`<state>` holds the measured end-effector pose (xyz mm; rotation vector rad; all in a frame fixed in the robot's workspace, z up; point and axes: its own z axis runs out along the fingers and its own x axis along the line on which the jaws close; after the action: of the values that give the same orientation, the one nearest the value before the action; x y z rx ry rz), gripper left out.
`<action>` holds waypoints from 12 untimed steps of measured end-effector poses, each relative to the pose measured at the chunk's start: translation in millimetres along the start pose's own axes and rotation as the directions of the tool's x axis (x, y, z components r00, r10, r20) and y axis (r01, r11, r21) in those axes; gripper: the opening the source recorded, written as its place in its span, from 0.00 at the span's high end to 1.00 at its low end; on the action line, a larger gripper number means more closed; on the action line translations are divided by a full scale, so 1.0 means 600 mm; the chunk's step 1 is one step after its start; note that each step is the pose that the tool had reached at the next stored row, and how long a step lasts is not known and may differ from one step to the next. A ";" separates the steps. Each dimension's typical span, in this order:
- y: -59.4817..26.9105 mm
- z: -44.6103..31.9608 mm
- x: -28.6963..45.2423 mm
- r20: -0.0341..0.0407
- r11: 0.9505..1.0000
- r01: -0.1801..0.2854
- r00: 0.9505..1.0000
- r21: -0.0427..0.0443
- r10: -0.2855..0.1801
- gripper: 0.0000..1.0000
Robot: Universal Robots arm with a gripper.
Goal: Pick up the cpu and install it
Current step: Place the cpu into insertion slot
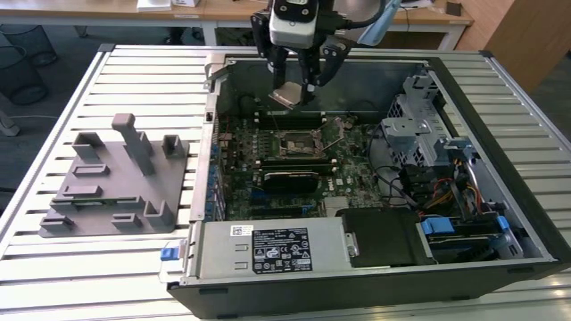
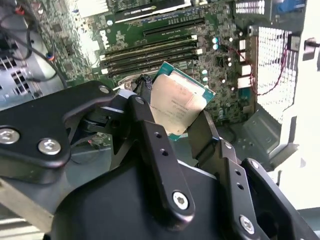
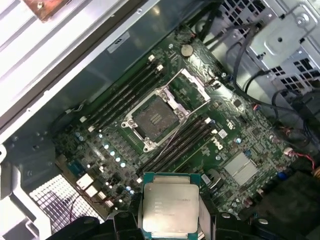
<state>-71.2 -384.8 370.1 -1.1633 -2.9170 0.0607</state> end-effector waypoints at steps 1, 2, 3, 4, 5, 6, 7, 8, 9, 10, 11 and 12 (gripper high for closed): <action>0.000 0.001 0.000 -0.001 1.000 -0.018 1.000 0.000 0.018 0.46; 0.000 0.002 0.000 -0.001 0.999 -0.038 0.999 0.001 0.038 0.46; 0.000 0.002 0.000 -0.002 0.998 -0.055 0.998 0.001 0.055 0.46; 0.000 0.003 0.000 -0.003 0.997 -0.072 0.997 0.001 0.072 0.46; 0.000 0.004 0.000 -0.004 0.996 -0.084 0.996 0.000 0.084 0.46; 0.000 0.004 0.000 -0.005 0.996 -0.092 0.996 -0.002 0.092 0.46; 0.000 0.004 0.000 -0.007 0.995 -0.098 0.995 -0.007 0.098 0.46; 0.000 0.004 0.000 -0.005 0.994 -0.104 0.995 -0.011 0.104 0.46; 0.000 0.004 0.000 -0.003 0.994 -0.111 0.994 -0.014 0.111 0.46; 0.000 0.004 0.000 -0.003 0.993 -0.120 0.993 -0.015 0.120 0.46; 0.000 0.005 0.000 -0.003 0.991 -0.132 0.991 -0.016 0.132 0.46; 0.000 0.005 0.000 -0.003 0.989 -0.145 0.989 -0.015 0.145 0.46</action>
<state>-71.1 -384.8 366.8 -1.3749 -2.8312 0.0366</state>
